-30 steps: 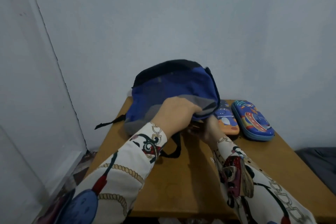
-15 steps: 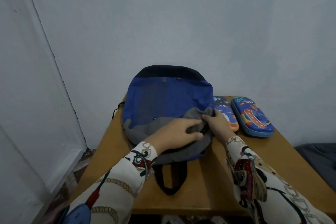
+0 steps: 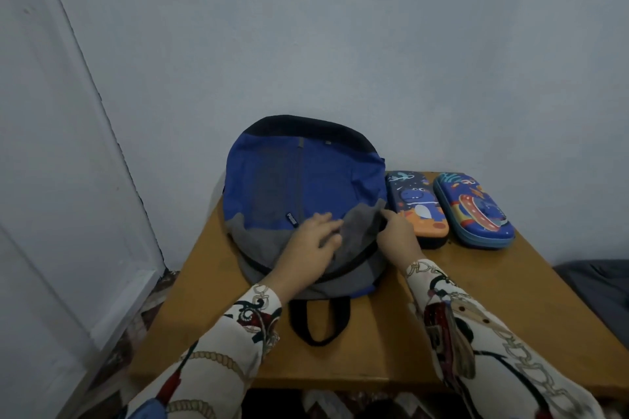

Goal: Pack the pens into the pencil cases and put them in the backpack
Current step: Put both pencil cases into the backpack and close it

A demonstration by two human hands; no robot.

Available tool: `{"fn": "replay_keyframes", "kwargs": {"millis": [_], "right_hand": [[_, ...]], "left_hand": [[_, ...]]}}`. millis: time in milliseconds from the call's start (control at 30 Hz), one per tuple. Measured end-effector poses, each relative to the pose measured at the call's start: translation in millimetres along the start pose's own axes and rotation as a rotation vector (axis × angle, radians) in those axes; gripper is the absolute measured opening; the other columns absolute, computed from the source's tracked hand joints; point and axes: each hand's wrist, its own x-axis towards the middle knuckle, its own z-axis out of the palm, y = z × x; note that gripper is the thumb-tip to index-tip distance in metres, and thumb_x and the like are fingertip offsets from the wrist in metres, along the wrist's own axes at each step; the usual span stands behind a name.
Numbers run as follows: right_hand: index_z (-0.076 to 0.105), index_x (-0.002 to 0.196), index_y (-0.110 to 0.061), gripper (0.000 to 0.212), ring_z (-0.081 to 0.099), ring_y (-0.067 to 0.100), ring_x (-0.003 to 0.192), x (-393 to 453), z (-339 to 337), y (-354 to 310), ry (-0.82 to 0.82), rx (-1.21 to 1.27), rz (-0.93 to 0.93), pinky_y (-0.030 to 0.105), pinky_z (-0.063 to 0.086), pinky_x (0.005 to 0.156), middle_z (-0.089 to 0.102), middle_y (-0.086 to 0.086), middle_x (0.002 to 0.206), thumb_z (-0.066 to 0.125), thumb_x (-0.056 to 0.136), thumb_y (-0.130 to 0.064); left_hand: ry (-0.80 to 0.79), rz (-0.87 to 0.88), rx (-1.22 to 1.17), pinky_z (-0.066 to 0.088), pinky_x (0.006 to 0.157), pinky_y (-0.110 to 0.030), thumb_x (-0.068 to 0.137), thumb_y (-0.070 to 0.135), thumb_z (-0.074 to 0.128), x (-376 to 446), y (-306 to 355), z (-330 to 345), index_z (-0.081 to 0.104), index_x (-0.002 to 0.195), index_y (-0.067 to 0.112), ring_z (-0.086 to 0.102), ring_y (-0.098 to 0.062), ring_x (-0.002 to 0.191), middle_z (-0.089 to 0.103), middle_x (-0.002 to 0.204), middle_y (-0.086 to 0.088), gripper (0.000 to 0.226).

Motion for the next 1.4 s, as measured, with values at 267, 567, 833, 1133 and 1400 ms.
{"fn": "replay_keyframes", "kwargs": {"millis": [267, 567, 833, 1133, 1400], "right_hand": [[0.050, 0.141, -0.007, 0.043, 0.028, 0.032, 0.144, -11, 32, -37, 0.099, -0.190, -0.358, 0.041, 0.024, 0.117, 0.038, 0.018, 0.152, 0.050, 0.099, -0.014], [0.043, 0.148, -0.021, 0.055, 0.046, 0.022, 0.132, -30, 92, -108, -0.268, -0.083, -0.571, 0.038, 0.039, 0.108, 0.051, 0.005, 0.145, 0.050, 0.099, -0.046], [0.054, 0.139, -0.021, 0.047, 0.056, 0.004, 0.086, -20, 117, -87, -0.321, 0.255, -0.321, 0.008, 0.038, 0.073, 0.062, -0.009, 0.100, 0.056, 0.093, -0.009], [0.063, 0.128, -0.022, 0.037, 0.050, 0.000, 0.060, -14, 127, -72, -0.244, 0.437, -0.278, 0.010, 0.040, 0.058, 0.053, -0.009, 0.075, 0.061, 0.093, -0.009], [0.067, 0.120, -0.023, 0.030, 0.053, 0.005, 0.064, -14, 134, -69, -0.190, 0.462, -0.270, 0.014, 0.042, 0.061, 0.056, -0.005, 0.077, 0.063, 0.092, -0.012]], "left_hand": [[0.805, -0.432, -0.060, 0.051, 0.092, -0.045, 0.089, 0.006, 0.050, -18, -87, -66, 0.056, 0.120, 0.011, 0.059, -0.027, 0.105, 0.062, 0.116, -0.010, 0.032], [0.592, -0.344, 0.006, 0.053, 0.084, -0.048, 0.094, 0.011, 0.049, -17, -120, -66, 0.065, 0.112, 0.010, 0.064, -0.027, 0.093, 0.069, 0.101, -0.010, 0.025], [0.564, -0.371, 0.175, 0.050, 0.085, -0.047, 0.095, 0.015, 0.047, -16, -123, -63, 0.063, 0.115, 0.017, 0.058, -0.033, 0.098, 0.066, 0.104, -0.013, 0.026], [0.777, -0.339, 0.060, 0.053, 0.071, -0.046, 0.092, 0.015, 0.055, -31, -109, -62, 0.063, 0.081, 0.014, 0.060, -0.025, 0.076, 0.065, 0.079, -0.006, 0.014], [0.544, -0.012, 0.281, 0.047, 0.059, -0.042, 0.079, 0.029, 0.050, -64, -79, -42, 0.055, 0.070, 0.016, 0.048, -0.017, 0.073, 0.050, 0.066, 0.007, 0.016]]}}
